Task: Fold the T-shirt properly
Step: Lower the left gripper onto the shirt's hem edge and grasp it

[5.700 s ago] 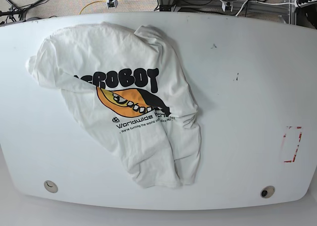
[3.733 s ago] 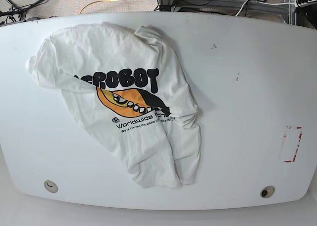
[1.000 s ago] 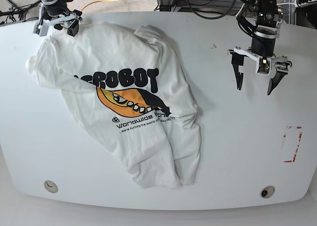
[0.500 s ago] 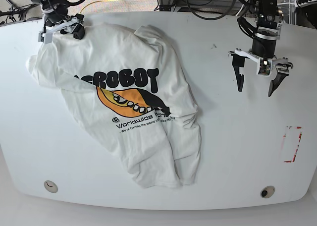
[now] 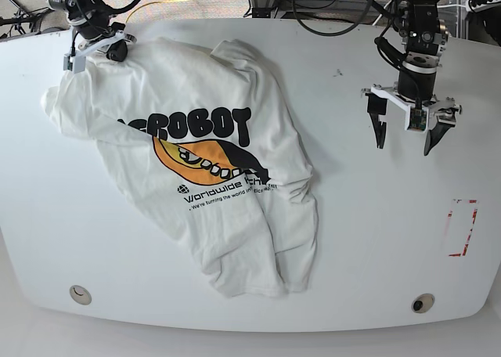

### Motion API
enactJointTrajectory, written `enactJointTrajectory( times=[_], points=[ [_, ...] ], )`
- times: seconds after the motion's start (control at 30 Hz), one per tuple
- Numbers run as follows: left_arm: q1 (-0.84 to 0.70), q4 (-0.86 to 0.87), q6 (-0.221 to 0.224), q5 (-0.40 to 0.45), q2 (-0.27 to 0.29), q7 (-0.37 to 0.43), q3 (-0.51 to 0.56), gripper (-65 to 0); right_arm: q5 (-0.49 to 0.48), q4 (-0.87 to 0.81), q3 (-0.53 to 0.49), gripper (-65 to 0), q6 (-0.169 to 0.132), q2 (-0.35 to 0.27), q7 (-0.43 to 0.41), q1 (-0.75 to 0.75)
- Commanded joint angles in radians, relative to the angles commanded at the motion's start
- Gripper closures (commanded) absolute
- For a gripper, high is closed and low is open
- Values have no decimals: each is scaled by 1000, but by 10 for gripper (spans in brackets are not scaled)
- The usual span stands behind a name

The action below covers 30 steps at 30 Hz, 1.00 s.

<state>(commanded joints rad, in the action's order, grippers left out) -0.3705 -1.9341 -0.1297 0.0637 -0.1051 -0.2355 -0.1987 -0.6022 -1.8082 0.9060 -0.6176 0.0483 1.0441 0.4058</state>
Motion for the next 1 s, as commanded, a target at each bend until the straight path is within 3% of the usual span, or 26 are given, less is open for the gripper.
enactJointTrajectory(
  times=[0.3, 0.43, 0.6, 0.83, 1.0],
  points=[
    [215, 9, -2, 0, 26, -258, 130, -506, -2, 0, 0, 0, 0, 0, 0, 3],
    [336, 106, 0, -2, 51, -319, 176, -500, -3, 0, 0, 0, 0, 0, 0, 0],
    [466, 310, 0, 3, 123, -324, 153, -500, -3, 0, 3, 0, 0, 0, 0, 2],
    [612, 585, 0, -2, 169, -311, 152, -500, -3, 0, 3, 0, 0, 0, 0, 3],
    [661, 717, 0, -3, 209, -247, 152, -500, -5, 0, 3, 0, 0, 0, 0, 3]
  ],
)
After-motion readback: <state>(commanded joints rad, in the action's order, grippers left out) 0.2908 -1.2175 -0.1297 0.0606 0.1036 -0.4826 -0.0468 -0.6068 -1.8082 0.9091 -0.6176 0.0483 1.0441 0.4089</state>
